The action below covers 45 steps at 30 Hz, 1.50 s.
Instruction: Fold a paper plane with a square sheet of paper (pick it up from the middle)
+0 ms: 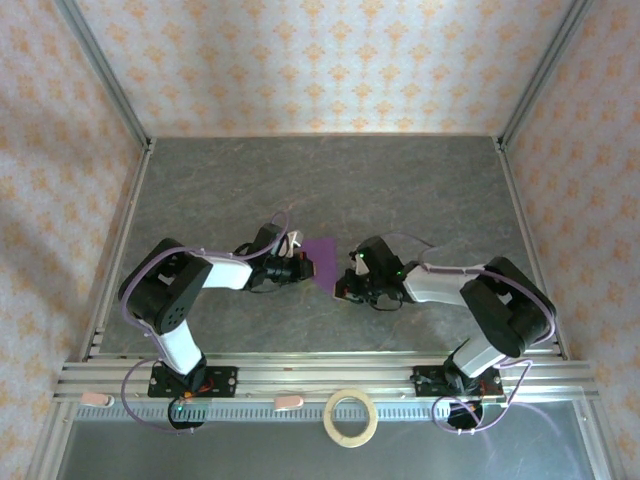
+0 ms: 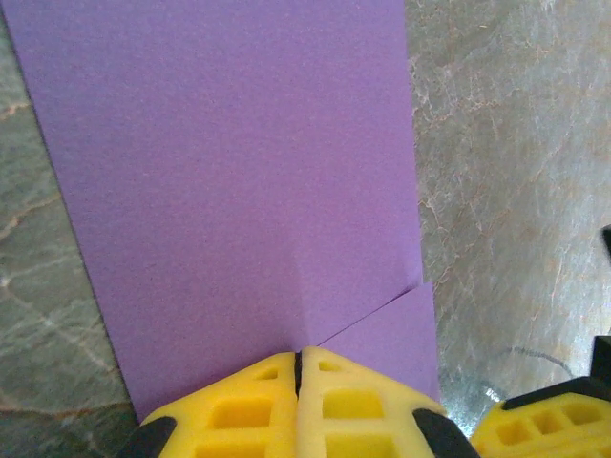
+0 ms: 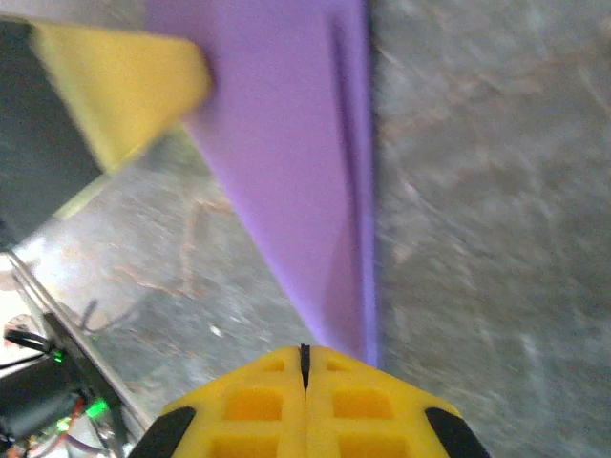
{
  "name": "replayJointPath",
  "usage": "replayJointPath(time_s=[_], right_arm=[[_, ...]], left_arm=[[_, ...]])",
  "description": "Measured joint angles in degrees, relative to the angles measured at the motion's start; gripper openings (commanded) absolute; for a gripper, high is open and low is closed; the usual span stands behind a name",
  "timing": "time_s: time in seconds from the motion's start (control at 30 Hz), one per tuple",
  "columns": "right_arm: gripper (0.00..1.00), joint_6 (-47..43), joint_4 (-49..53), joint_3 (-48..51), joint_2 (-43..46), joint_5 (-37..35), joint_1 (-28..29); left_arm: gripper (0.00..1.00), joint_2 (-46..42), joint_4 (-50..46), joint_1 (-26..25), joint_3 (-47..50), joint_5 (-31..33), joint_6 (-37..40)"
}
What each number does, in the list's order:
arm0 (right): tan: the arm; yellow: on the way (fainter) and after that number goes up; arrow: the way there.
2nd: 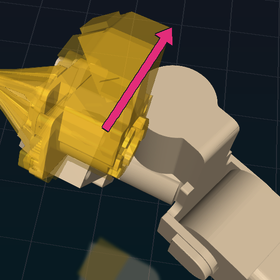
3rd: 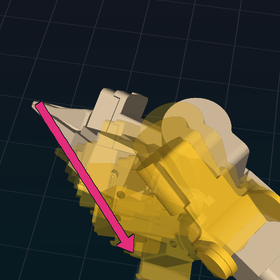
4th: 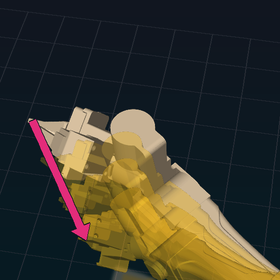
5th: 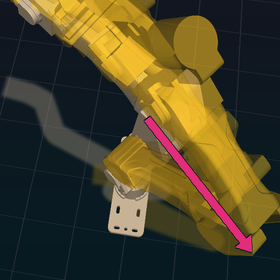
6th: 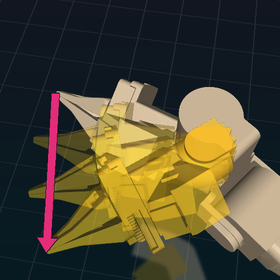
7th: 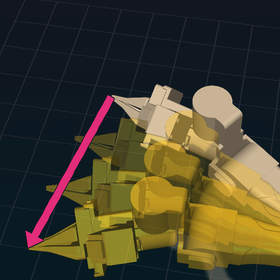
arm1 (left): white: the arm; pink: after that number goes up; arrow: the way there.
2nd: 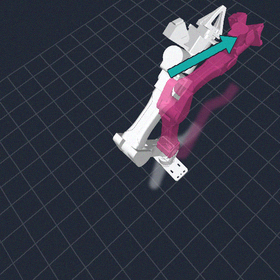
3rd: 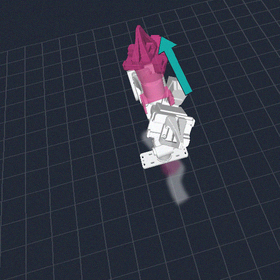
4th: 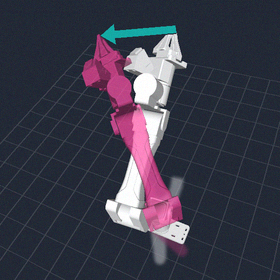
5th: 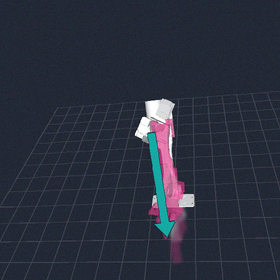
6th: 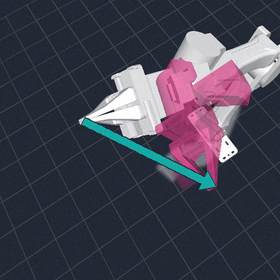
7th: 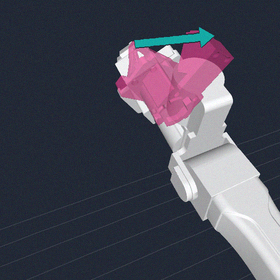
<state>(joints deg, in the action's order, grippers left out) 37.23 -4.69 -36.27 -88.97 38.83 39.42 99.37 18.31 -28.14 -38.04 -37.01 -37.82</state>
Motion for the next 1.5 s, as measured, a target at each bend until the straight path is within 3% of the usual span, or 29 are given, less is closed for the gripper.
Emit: replayJointPath(time_s=[0.33, 0.57, 0.63, 0.73, 0.8, 0.93, 1.03, 1.2, 1.5], right_arm=[[0.00, -0.57, -0.83, -4.68, -8.09, -0.04, 0.28], [0.01, -2.71, -1.42, 3.76, -0.42, -0.52, -1.09], [0.09, -3.21, 1.05, 5.57, 2.89, -1.60, -2.23], [0.23, -4.02, 4.81, 5.84, 6.97, -5.68, -2.99], [0.30, -4.17, 5.29, 5.79, 9.75, -8.94, -2.99], [0.33, -4.37, 3.41, 5.73, 12.90, -14.08, -2.99], [0.35, -4.94, 3.37, 4.17, 12.28, -16.24, -2.99], [0.37, -5.57, 3.58, 0.55, 8.39, -18.88, -2.99], [0.40, -4.70, 3.72, 1.03, 8.11, -21.94, -2.99]], left_arm=[[0.04, 0.00, -0.04, 0.00, 0.00, 0.07, 0.39], [0.04, -0.24, 2.25, 0.00, 1.31, 0.24, -2.71], [0.05, -1.27, 5.57, -0.02, 3.87, 0.59, -5.99], [0.11, -4.39, 8.83, -0.96, 8.50, 1.60, -11.10], [0.23, -7.10, 8.96, -2.03, 10.36, 2.16, -13.68], [0.46, -14.27, 7.15, -2.47, 9.25, 4.66, -13.70], [0.57, -18.25, 5.70, -1.38, 6.47, 6.01, -12.37], [0.60, -16.00, 6.56, 2.62, 5.68, 1.55, -11.56], [0.55, -3.54, 7.04, 2.69, 2.40, -8.68, -11.61]])
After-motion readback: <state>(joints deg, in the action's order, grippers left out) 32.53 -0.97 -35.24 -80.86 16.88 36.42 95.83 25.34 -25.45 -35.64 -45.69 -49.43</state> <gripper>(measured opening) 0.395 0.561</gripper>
